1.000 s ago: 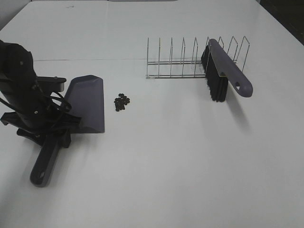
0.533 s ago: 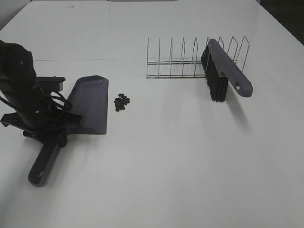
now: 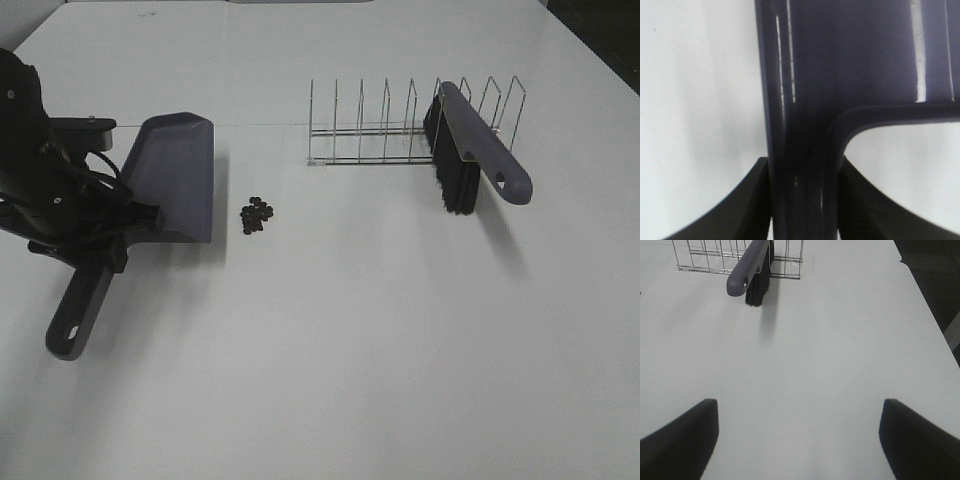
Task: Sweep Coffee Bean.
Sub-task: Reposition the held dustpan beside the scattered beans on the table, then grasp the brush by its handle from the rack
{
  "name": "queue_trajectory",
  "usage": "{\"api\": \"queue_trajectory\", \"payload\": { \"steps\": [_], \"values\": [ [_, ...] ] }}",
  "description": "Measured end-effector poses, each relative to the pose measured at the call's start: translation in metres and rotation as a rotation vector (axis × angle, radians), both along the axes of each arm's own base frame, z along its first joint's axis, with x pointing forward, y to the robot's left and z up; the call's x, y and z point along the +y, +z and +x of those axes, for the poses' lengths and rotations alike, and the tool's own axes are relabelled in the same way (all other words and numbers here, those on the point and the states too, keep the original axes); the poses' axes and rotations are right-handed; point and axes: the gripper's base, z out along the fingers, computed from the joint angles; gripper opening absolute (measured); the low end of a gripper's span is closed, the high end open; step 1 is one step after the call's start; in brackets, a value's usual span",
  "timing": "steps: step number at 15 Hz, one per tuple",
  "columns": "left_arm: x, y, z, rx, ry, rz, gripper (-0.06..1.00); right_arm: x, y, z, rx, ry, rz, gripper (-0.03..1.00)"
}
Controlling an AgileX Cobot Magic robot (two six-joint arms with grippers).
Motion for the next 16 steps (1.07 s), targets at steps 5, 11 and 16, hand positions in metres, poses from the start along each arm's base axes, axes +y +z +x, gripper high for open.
{"api": "queue_trajectory", "payload": {
  "steps": [5,11,16],
  "values": [
    [0.001,-0.002,-0.004,0.031,-0.002,0.012,0.35,0.0,0.0,0.0,0.0,0.0,0.0,0.77],
    [0.001,-0.002,-0.004,0.03,-0.006,0.013,0.35,0.0,0.034,0.04,-0.192,0.007,0.034,0.75],
    [0.001,-0.002,-0.004,0.03,-0.027,0.017,0.35,0.0,0.085,0.143,-0.022,0.063,0.044,0.75]
  ]
}}
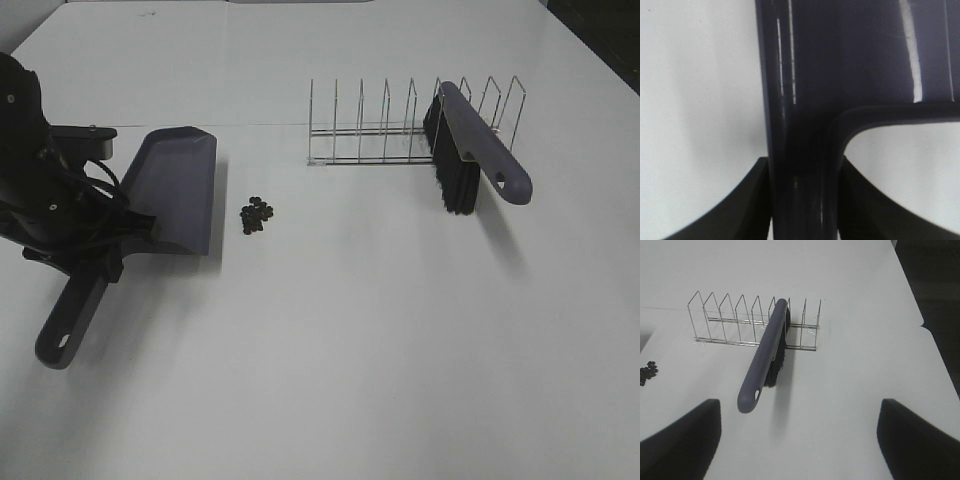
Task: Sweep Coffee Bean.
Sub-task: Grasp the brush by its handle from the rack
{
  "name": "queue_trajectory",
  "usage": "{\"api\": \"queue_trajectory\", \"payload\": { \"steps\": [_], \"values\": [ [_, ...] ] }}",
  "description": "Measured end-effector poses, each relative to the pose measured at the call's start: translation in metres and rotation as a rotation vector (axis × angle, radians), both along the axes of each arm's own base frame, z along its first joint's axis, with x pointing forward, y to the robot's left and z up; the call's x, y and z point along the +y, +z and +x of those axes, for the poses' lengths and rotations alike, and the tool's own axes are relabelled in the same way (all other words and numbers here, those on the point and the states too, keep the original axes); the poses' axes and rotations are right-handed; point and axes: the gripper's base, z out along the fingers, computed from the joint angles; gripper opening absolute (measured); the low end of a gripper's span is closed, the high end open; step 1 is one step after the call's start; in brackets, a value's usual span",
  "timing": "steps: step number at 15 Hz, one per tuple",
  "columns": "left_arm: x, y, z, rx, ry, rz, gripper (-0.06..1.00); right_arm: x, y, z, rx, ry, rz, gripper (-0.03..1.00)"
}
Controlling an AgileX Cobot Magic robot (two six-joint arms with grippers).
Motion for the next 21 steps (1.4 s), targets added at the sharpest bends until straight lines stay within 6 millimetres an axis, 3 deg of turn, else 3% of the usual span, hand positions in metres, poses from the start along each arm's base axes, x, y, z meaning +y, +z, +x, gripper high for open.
{"api": "queue_trajectory", "payload": {
  "steps": [2,3,6,7,8,10,15,18,21],
  "values": [
    [0.0,0.0,0.0,0.0,0.0,0.0,0.35,0.0,0.018,0.046,0.058,0.026,0.015,0.75],
    [0.0,0.0,0.0,0.0,0.0,0.0,0.35,0.001,0.021,0.055,0.074,0.034,0.029,0.75],
    [0.0,0.0,0.0,-0.001,0.001,-0.002,0.35,0.008,0.037,0.119,0.139,0.118,0.112,0.75],
    [0.0,0.0,0.0,-0.001,0.001,-0.002,0.35,0.01,0.04,0.136,0.152,0.147,0.131,0.75],
    [0.0,0.0,0.0,-0.002,0.0,-0.002,0.35,0.012,0.044,0.172,0.184,0.184,0.15,0.75],
    [0.0,0.0,0.001,-0.01,0.0,-0.005,0.35,0.017,0.038,0.205,0.231,0.214,0.144,0.74],
    [-0.001,0.0,0.002,-0.025,0.001,-0.01,0.35,0.055,0.012,0.269,0.368,0.239,0.022,0.69],
    [-0.001,0.0,0.002,-0.025,-0.003,-0.009,0.35,0.072,-0.027,0.309,0.537,0.184,-0.003,0.61],
    [-0.001,0.0,0.002,-0.026,-0.011,-0.008,0.35,0.076,-0.072,0.343,0.6,0.149,0.011,0.59]
  ]
}}
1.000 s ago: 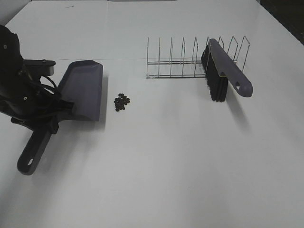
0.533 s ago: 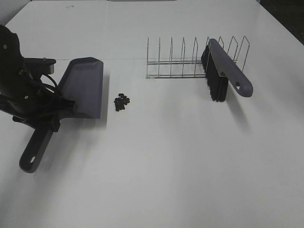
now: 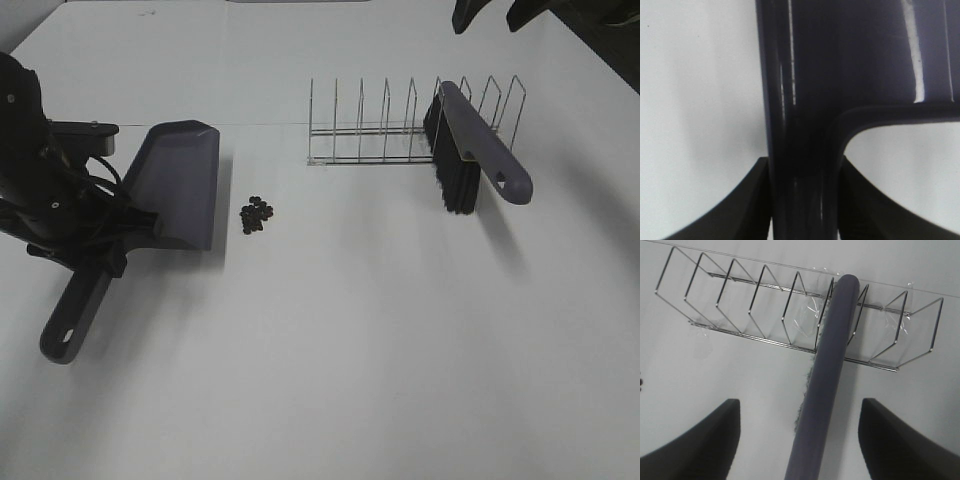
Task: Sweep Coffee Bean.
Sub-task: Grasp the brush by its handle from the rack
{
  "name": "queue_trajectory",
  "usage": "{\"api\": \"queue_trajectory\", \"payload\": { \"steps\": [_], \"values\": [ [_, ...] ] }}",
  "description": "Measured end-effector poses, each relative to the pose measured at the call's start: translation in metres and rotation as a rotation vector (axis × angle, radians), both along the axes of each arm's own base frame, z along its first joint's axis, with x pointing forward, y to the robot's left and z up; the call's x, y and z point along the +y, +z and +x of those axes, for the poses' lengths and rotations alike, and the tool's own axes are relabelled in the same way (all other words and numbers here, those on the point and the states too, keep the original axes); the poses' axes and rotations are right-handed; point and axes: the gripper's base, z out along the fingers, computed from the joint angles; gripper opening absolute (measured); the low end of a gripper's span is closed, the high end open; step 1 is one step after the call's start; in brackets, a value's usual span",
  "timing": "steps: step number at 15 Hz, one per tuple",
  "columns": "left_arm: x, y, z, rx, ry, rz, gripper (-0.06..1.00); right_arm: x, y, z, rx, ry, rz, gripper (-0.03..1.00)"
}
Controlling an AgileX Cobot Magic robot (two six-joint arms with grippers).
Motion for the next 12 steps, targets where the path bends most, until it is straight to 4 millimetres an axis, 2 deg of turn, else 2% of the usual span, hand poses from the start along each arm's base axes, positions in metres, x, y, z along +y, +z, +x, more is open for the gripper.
{"api": "queue_trajectory", "payload": {
  "steps": [4,12],
  "values": [
    [0.0,0.0,0.0,0.0,-0.009,0.002,0.35,-0.002,-0.052,0.017,0.094,-0.043,-0.045,0.57],
    [0.0,0.0,0.0,0.0,-0.009,0.001,0.35,0.0,-0.118,0.028,0.223,-0.047,-0.051,0.57]
  ]
}}
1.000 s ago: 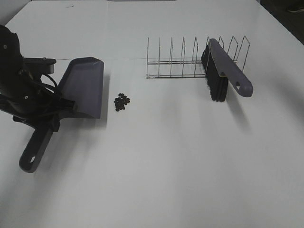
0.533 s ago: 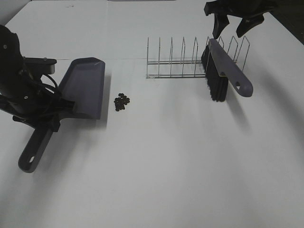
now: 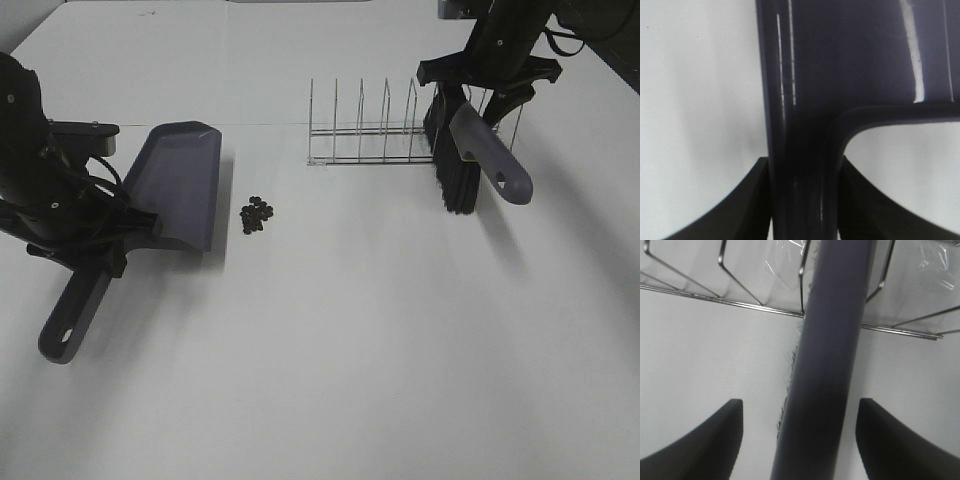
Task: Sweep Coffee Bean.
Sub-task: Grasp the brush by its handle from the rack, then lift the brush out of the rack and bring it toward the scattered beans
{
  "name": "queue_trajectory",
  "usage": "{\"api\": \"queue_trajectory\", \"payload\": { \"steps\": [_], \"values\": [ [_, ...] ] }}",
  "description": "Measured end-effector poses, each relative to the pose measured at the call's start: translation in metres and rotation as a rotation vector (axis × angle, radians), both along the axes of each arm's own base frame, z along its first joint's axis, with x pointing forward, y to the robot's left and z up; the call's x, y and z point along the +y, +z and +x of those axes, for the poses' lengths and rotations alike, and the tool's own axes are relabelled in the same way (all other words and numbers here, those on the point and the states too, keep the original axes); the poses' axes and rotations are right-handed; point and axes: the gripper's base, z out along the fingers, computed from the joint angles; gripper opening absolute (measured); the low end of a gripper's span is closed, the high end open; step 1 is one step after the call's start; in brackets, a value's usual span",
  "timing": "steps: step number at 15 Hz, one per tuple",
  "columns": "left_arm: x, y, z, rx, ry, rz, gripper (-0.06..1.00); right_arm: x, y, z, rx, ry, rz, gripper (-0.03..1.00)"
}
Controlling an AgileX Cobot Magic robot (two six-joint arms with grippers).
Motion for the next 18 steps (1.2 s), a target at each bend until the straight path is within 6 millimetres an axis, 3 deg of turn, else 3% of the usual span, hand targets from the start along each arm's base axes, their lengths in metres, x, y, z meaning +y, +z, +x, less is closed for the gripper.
{"api": "queue_trajectory", "payload": {
  "steps": [5,9,11,15,18],
  "values": [
    [0.0,0.0,0.0,0.001,0.003,-0.003,0.35,0.0,-0.036,0.002,0.067,0.0,-0.011,0.55],
    [0.0,0.0,0.0,0.001,0.003,-0.004,0.35,-0.001,-0.035,0.003,0.061,-0.003,-0.023,0.48],
    [0.0,0.0,0.0,0.001,0.004,-0.004,0.35,-0.002,-0.034,0.003,0.055,-0.01,-0.03,0.31],
    [0.0,0.0,0.0,0.001,0.004,-0.004,0.35,-0.004,-0.029,0.005,0.049,-0.022,-0.034,0.31],
    [0.0,0.0,0.0,0.001,0.004,-0.004,0.35,-0.003,-0.011,0.01,-0.009,-0.022,-0.03,0.3]
  ]
}}
